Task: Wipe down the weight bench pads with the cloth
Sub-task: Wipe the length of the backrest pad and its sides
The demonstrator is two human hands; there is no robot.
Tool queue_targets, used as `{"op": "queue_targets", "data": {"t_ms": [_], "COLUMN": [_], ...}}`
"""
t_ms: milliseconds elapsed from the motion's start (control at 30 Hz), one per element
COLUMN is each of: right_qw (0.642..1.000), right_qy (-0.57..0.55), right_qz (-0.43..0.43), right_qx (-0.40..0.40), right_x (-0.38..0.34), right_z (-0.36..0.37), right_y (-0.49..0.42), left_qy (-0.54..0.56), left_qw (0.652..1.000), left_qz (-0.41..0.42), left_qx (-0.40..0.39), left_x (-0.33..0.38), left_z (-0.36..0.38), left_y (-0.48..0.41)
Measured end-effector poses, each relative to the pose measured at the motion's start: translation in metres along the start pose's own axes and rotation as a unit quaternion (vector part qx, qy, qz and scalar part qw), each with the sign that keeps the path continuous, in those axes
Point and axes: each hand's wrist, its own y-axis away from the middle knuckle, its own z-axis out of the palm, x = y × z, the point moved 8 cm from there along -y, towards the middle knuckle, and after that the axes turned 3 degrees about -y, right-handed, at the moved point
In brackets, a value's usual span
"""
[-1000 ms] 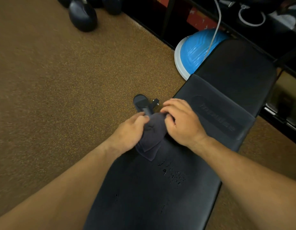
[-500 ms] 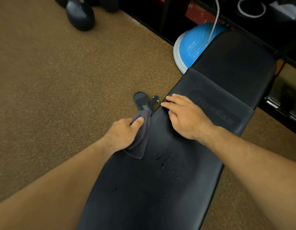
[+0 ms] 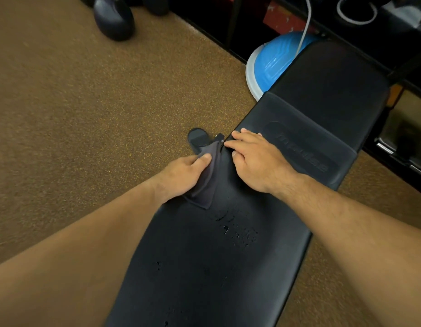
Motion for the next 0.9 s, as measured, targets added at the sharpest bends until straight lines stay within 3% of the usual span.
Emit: {"op": "queue_targets", "data": {"t_ms": [367, 500, 600, 767, 900], "right_qw": [1.000, 1.000, 1.000, 0.999, 1.000], "right_qy": [0.006, 0.008, 0.006, 0.010, 0.008], "right_qz": [0.015, 0.021, 0.017, 0.015, 0.015], "right_qx": [0.004, 0.014, 0.022, 0.027, 0.017], "right_x": [-0.005, -0.007, -0.005, -0.005, -0.008], "right_z": [0.005, 0.005, 0.004, 0.004, 0.005], "right_y": [0.003, 0.003, 0.003, 0.006, 0.007], "left_qy": [0.052, -0.004, -0.072, -0.103, -0.037], "left_qw": [0.992, 0.997, 0.996, 0.990, 0.997], "left_qz": [-0.112, -0.070, 0.012, 0.053, 0.007], "left_qx": [0.000, 0.015, 0.045, 0.078, 0.066], "left_x": [-0.081, -0.019, 0.009, -0.027, -0.084], "left_z": [-0.020, -0.012, -0.005, -0.012, -0.023], "left_y": [0.017, 0.003, 0.001, 0.026, 0.045]}}
